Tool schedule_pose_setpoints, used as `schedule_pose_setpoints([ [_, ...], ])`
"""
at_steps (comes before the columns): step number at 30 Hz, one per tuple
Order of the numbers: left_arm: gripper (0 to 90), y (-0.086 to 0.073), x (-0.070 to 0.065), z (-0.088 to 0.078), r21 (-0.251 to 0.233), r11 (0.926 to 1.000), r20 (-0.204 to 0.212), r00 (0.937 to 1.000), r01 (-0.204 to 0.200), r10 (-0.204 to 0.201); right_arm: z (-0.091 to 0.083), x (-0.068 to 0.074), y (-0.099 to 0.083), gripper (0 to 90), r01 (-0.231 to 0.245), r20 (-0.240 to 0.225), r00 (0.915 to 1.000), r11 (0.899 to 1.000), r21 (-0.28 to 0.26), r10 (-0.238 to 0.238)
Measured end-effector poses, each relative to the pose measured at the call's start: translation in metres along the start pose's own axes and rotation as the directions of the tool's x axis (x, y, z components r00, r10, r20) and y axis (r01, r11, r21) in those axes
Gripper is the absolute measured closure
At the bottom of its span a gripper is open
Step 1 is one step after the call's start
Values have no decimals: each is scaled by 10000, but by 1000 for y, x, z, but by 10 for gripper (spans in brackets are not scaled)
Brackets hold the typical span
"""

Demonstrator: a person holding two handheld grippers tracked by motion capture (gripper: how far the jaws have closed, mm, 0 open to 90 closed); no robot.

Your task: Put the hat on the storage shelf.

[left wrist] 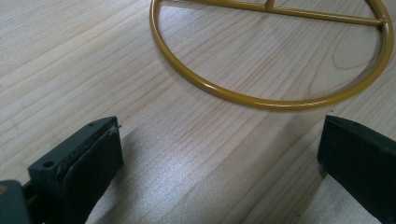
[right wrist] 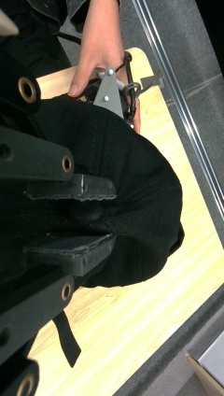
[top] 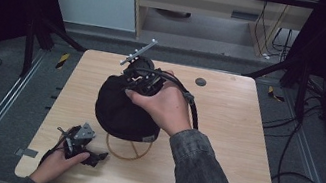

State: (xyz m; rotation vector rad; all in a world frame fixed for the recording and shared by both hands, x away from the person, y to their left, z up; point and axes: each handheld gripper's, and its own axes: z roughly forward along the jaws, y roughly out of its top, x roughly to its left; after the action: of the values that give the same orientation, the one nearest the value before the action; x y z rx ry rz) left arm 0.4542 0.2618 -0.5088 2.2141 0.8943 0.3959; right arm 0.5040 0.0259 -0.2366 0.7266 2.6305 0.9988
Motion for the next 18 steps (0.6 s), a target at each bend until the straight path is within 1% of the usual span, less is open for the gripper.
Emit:
schedule_pose_setpoints([
  [2,0,0,0,0,0,10000,0,10000,-4,4,0,0,-1,687,-43,-34,10000,10000,-20,43],
  [3,0,0,0,0,0,10000,0,10000,-4,4,0,0,-1,687,-43,-34,10000,10000,-20,43],
  [4,0,0,0,0,0,10000,0,10000,-3,3,1,0,-2,659,-55,-43,10000,10000,0,55],
  [9,0,0,0,0,0,10000,1,10000,-3,3,1,-1,-4,599,-98,-32,9999,10000,-3,98],
  [18,0,0,0,0,4,10000,2,10000,-9,9,-3,3,-6,564,-58,-84,9999,9999,-83,57],
])
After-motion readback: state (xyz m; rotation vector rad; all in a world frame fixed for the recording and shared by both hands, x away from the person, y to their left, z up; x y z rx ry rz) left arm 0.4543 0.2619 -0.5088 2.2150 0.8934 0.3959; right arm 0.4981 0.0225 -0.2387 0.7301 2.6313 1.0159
